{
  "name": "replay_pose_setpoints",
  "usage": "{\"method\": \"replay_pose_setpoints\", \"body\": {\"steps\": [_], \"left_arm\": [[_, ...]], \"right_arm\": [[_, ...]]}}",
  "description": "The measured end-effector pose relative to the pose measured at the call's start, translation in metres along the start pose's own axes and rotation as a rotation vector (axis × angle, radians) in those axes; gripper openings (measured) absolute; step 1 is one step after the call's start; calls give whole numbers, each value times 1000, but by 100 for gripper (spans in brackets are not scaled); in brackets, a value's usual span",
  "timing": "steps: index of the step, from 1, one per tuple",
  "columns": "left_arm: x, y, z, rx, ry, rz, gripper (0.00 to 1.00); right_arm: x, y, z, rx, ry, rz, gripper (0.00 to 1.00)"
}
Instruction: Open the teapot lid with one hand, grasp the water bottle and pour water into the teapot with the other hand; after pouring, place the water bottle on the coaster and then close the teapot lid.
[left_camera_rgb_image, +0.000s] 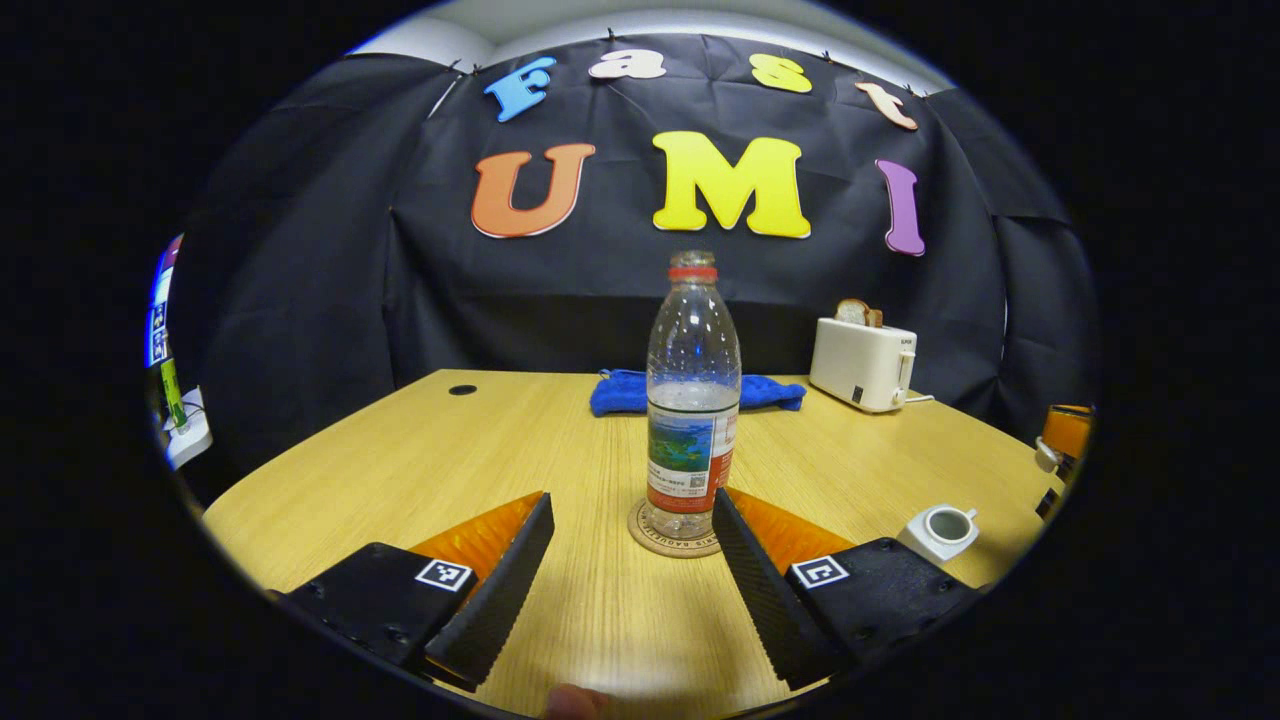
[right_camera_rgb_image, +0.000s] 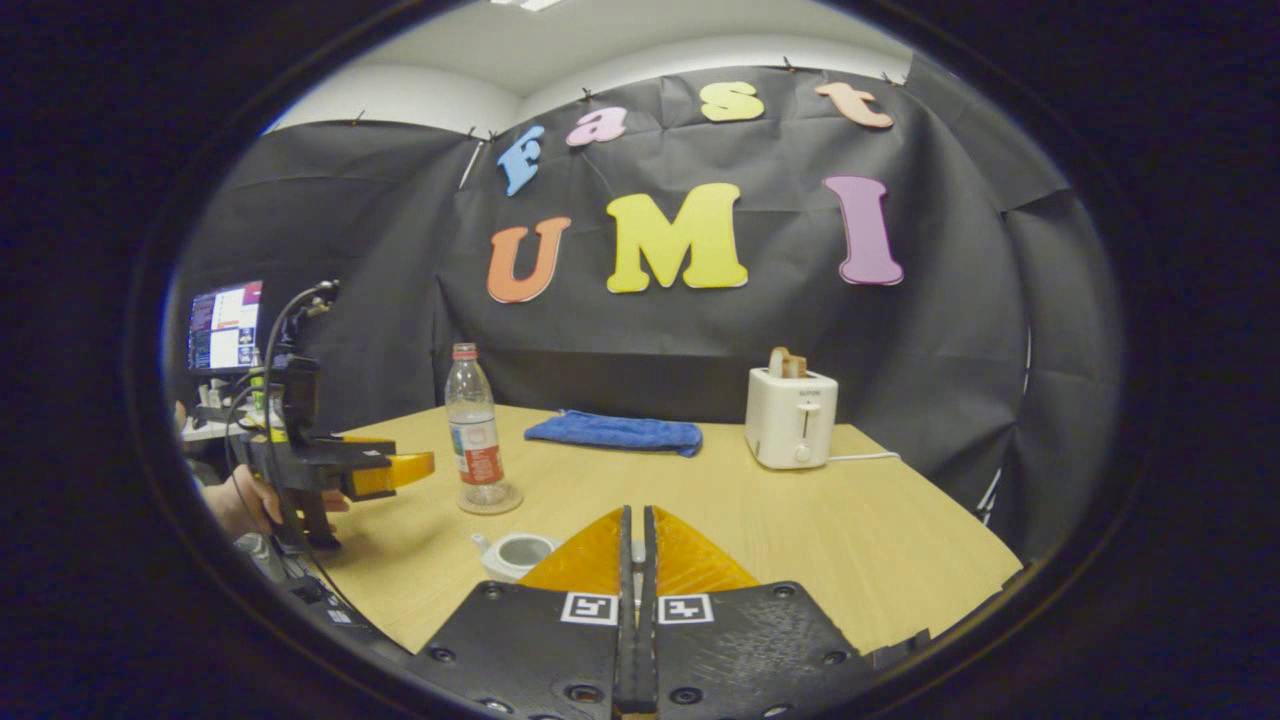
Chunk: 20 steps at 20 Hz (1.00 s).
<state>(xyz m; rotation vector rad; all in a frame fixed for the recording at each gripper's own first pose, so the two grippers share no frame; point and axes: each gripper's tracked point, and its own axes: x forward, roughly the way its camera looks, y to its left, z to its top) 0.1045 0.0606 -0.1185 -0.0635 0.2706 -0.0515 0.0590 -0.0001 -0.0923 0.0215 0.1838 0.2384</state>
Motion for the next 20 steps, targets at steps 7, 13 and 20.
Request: {"method": "replay_pose_setpoints", "body": {"steps": [7,13,20], "left_arm": [[-78,30,13,-2,-89,77,99],[-107,57,12,0,-100,142,99],[-113,62,10,-8,-98,154,99]], "right_arm": [[42,51,-5,-7,-25,135,0],[62,75,-20,5,-5,208,0],[69,78,-34,-1,5,227,0]]}}
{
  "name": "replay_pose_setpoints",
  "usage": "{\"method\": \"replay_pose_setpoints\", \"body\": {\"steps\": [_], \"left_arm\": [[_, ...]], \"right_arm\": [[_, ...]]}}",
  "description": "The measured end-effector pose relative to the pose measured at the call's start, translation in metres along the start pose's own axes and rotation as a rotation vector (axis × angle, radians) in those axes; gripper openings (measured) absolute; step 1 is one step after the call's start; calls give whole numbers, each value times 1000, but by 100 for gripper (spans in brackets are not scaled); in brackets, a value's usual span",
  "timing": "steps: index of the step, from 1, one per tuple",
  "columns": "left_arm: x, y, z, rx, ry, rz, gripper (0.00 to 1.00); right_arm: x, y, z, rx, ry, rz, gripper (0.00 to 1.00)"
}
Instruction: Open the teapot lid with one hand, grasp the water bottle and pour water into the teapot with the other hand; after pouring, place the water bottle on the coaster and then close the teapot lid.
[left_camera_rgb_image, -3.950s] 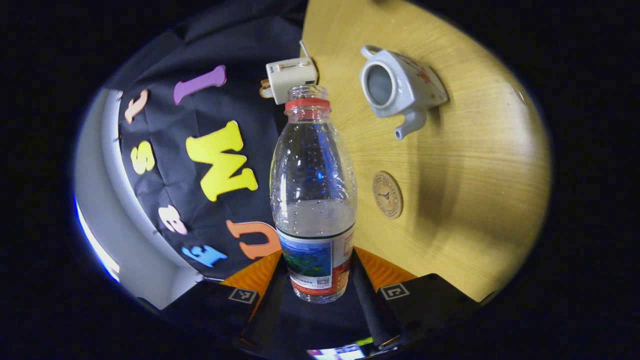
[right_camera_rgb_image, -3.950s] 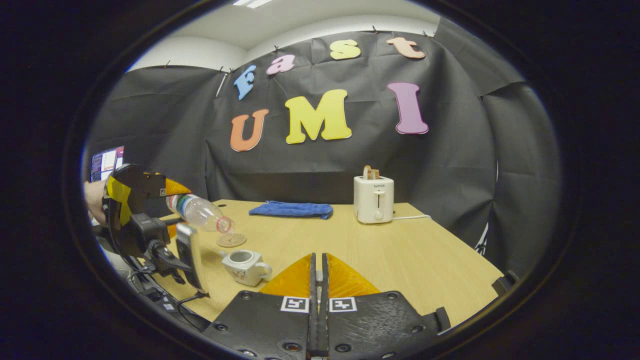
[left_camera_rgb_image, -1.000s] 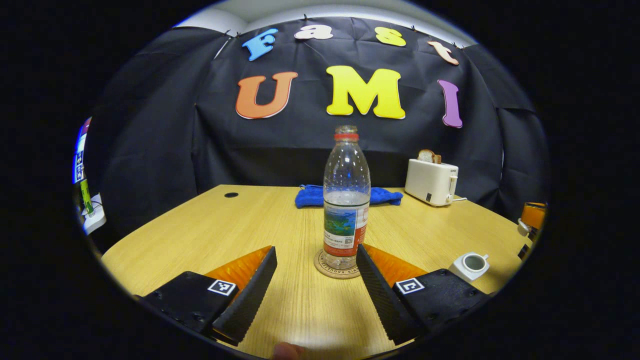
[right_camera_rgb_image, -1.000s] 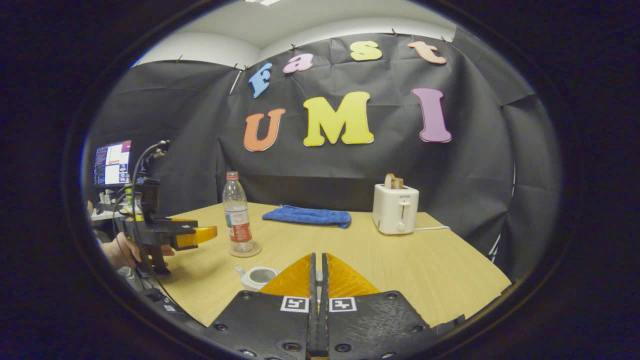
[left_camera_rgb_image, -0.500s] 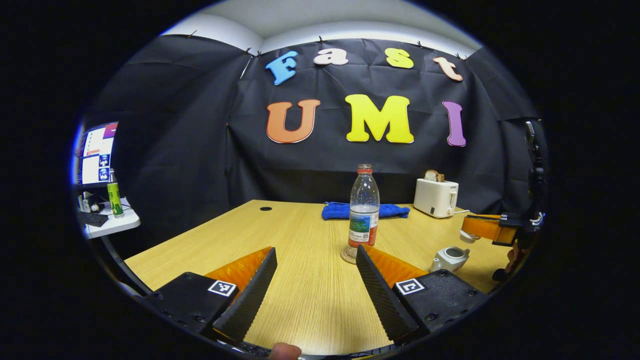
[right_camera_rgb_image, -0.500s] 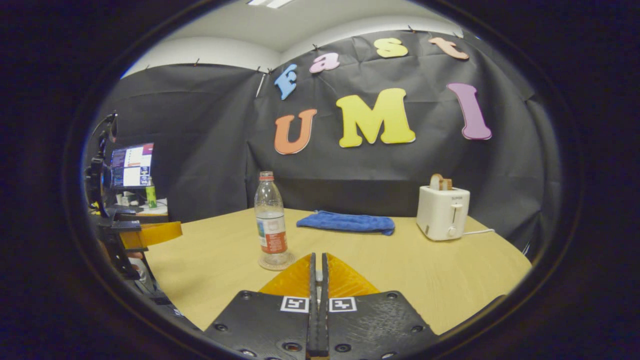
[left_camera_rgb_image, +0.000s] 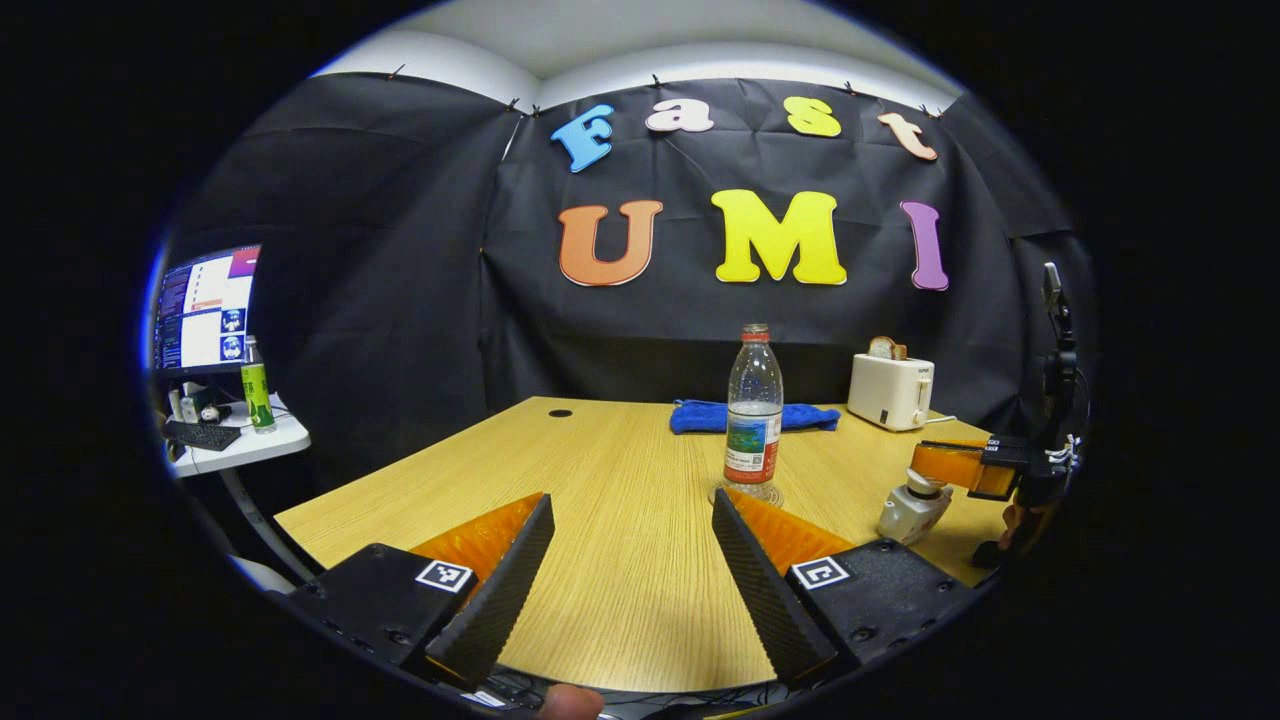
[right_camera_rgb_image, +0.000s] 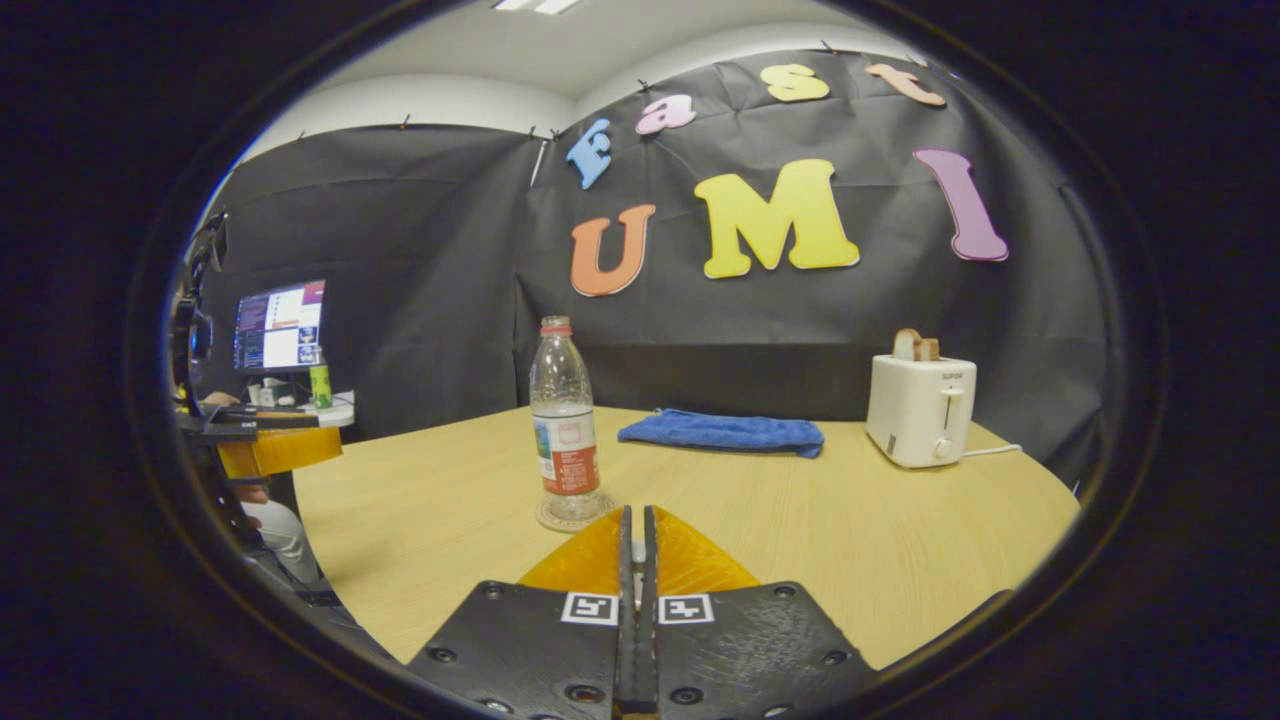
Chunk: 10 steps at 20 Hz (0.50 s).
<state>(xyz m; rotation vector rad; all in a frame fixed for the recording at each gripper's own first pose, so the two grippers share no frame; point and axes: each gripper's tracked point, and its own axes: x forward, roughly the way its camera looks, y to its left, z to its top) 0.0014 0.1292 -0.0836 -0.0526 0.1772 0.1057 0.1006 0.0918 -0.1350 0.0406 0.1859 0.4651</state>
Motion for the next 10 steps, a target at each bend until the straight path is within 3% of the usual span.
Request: {"method": "replay_pose_setpoints", "body": {"steps": [10], "left_arm": [[0,-12,4,16,-14,-18,99]], "right_arm": [[-4,1,-14,-31,-11,-4,0]]}}
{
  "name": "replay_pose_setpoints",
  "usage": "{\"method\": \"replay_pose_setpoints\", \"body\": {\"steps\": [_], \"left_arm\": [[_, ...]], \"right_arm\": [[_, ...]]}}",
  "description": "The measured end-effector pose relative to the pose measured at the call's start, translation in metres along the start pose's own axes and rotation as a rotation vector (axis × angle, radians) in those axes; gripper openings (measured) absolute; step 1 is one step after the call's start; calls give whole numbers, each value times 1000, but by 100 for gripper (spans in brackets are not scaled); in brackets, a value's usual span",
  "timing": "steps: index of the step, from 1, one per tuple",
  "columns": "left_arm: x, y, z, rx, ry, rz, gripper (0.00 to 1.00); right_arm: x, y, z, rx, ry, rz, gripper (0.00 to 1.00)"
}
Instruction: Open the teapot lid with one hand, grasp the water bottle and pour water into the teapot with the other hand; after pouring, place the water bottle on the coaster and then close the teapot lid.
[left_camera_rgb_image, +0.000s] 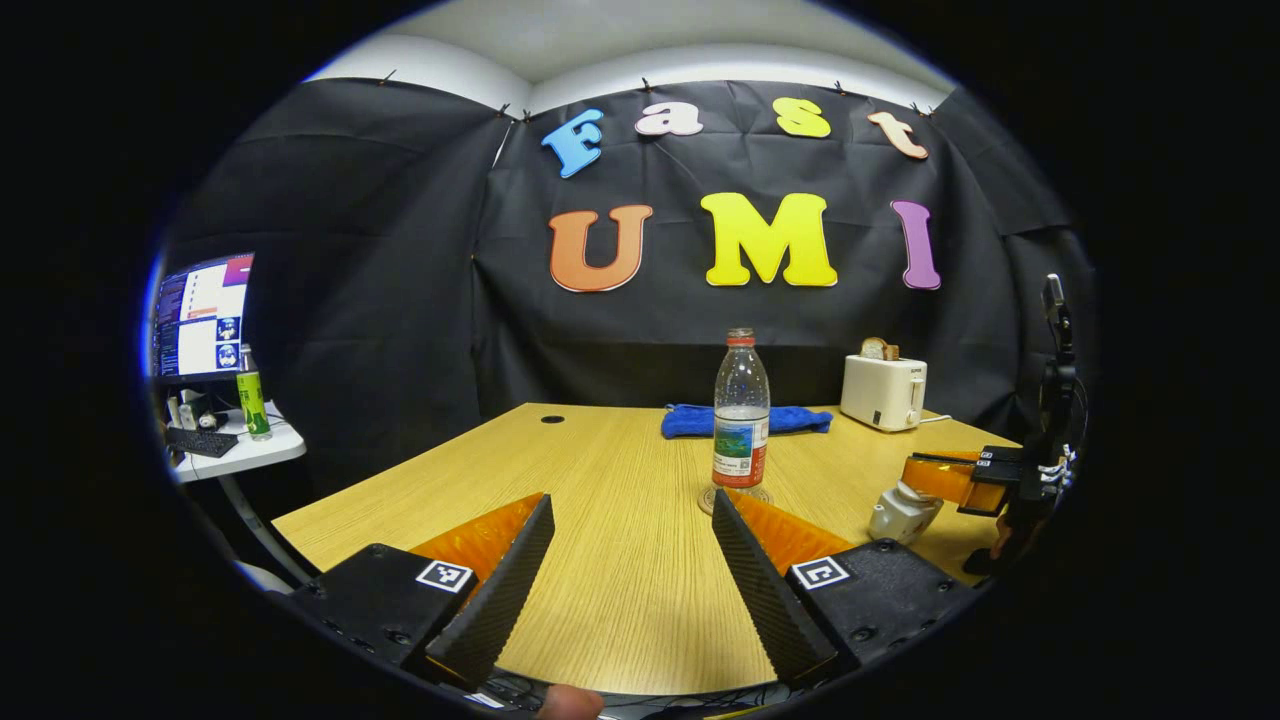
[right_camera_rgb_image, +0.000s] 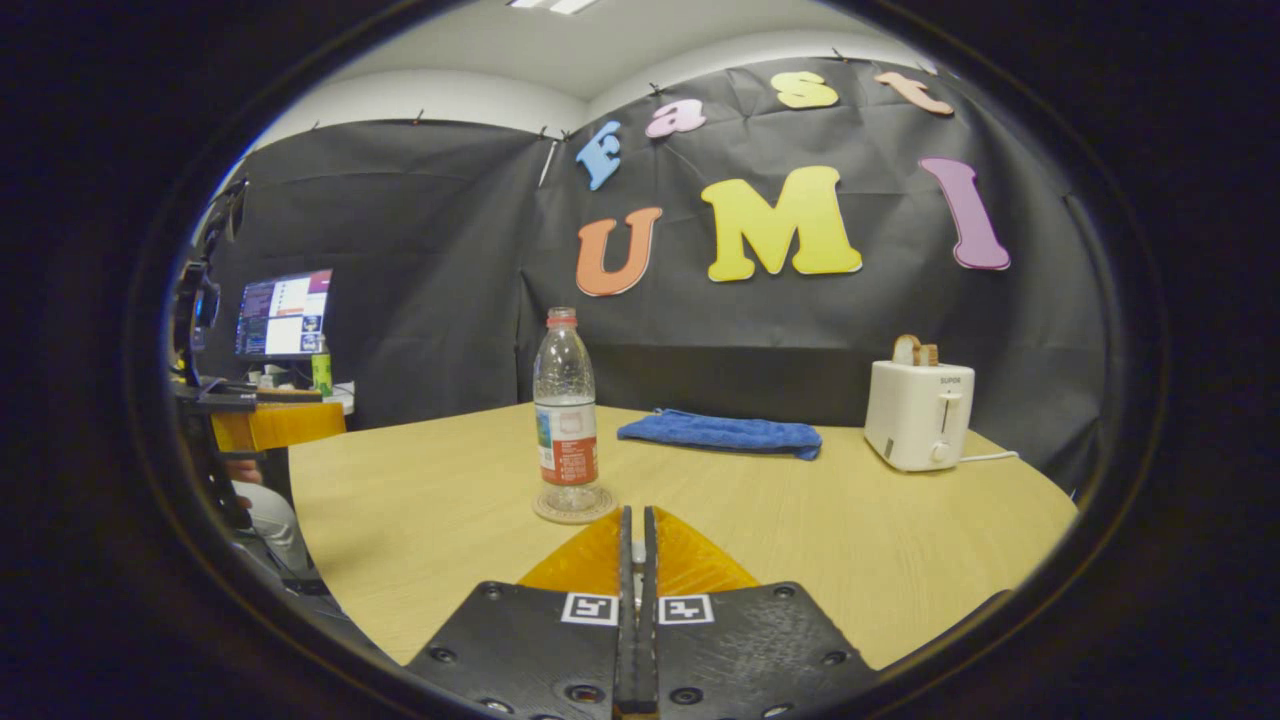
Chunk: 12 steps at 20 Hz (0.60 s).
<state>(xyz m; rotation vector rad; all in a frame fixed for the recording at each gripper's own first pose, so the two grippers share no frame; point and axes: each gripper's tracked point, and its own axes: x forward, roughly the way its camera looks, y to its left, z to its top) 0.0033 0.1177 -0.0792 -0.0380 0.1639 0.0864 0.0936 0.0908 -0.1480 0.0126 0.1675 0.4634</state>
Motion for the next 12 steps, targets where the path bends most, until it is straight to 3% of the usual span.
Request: {"method": "replay_pose_setpoints", "body": {"steps": [4,7,9,11,12], "left_arm": [[-3,-10,2,-17,-1,-11,100],[-4,-24,13,-45,-18,-18,100],[-6,-34,29,-43,-47,-20,99],[-8,-52,49,-43,-91,-34,99],[-9,-59,56,-47,-96,-31,99]], "right_arm": [[-4,-1,7,-26,-10,-26,9],[-19,-1,35,-27,-62,-50,62],[-34,-7,59,-27,-96,-99,84],[-56,-17,82,-19,-132,-164,96],[-68,-23,93,-14,-149,-197,96]]}}
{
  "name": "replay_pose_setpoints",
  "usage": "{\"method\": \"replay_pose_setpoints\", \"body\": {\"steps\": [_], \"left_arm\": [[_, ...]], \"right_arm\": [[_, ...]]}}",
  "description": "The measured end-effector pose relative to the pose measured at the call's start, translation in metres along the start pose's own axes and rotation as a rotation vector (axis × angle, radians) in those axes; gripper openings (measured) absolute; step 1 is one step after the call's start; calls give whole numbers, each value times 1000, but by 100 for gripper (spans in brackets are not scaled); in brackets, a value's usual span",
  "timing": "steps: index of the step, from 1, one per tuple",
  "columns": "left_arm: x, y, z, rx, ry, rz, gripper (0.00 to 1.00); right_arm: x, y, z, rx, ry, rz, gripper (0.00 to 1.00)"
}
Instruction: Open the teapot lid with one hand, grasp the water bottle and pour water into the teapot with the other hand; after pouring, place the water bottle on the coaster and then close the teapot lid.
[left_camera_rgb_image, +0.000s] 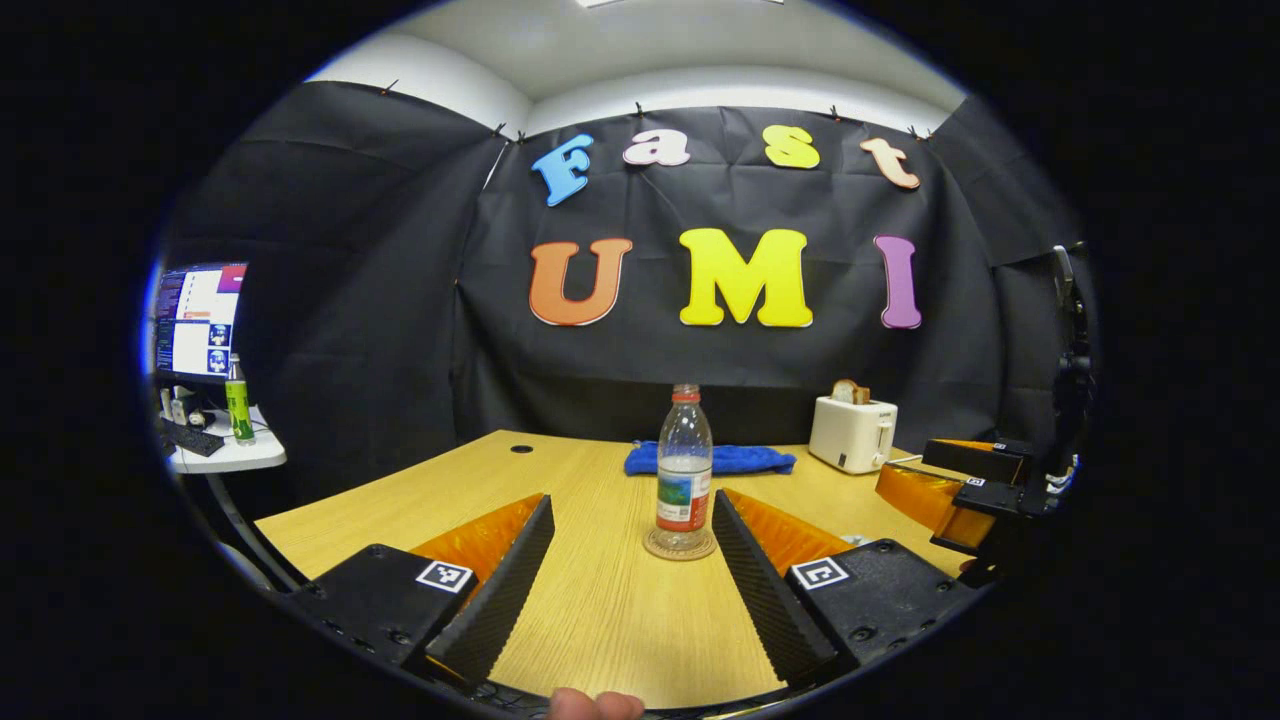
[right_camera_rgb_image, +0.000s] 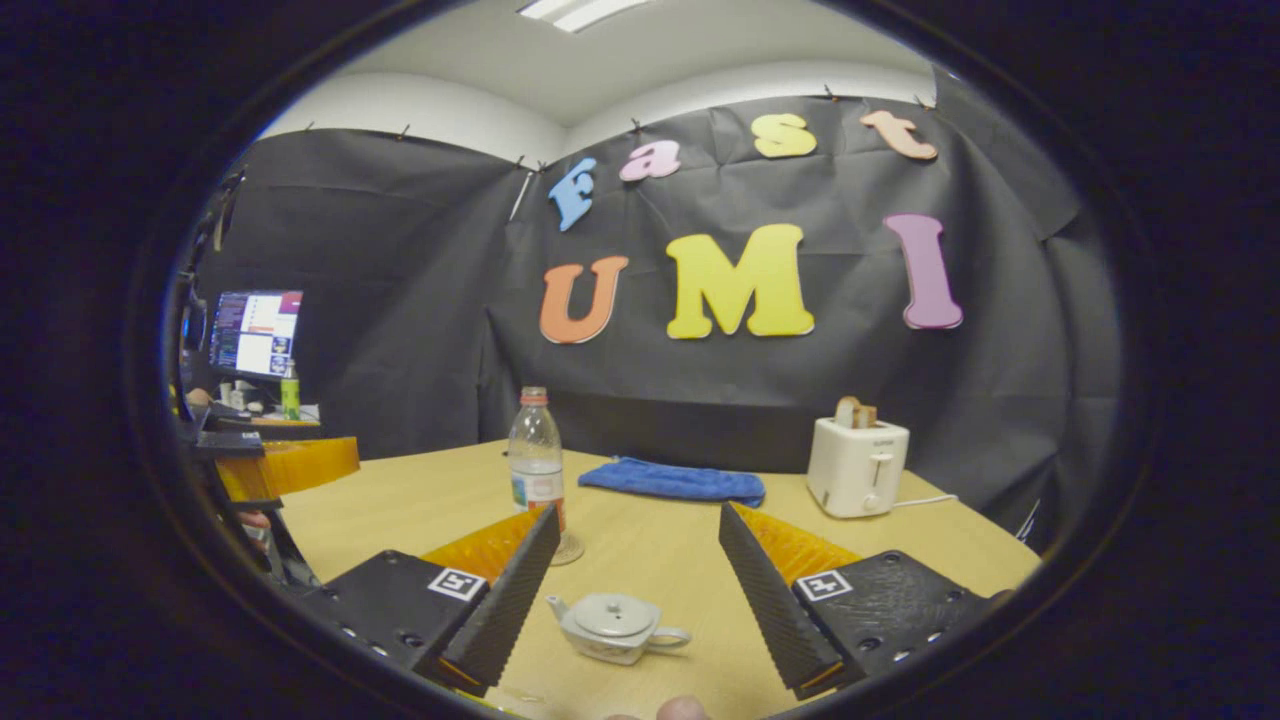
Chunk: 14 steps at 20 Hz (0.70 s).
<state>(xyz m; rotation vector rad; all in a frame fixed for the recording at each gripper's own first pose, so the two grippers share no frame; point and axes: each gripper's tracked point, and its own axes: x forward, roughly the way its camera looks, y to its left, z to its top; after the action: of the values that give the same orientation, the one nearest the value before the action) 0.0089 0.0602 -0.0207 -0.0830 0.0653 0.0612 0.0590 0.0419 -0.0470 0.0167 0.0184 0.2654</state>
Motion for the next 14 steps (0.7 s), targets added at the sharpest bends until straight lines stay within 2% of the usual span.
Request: {"method": "replay_pose_setpoints", "body": {"steps": [2,7,9,14], "left_arm": [[-1,-18,8,-19,-6,-6,99],[-7,-62,21,-19,-39,-77,99],[-13,-68,24,-13,-59,-95,99],[-23,-59,32,99,-102,-79,99]], "right_arm": [[-23,-17,17,-10,-19,-68,96],[-73,-50,36,6,-45,-216,96],[-84,-55,29,17,-29,-246,96],[-91,-50,29,18,-18,-270,96]]}}
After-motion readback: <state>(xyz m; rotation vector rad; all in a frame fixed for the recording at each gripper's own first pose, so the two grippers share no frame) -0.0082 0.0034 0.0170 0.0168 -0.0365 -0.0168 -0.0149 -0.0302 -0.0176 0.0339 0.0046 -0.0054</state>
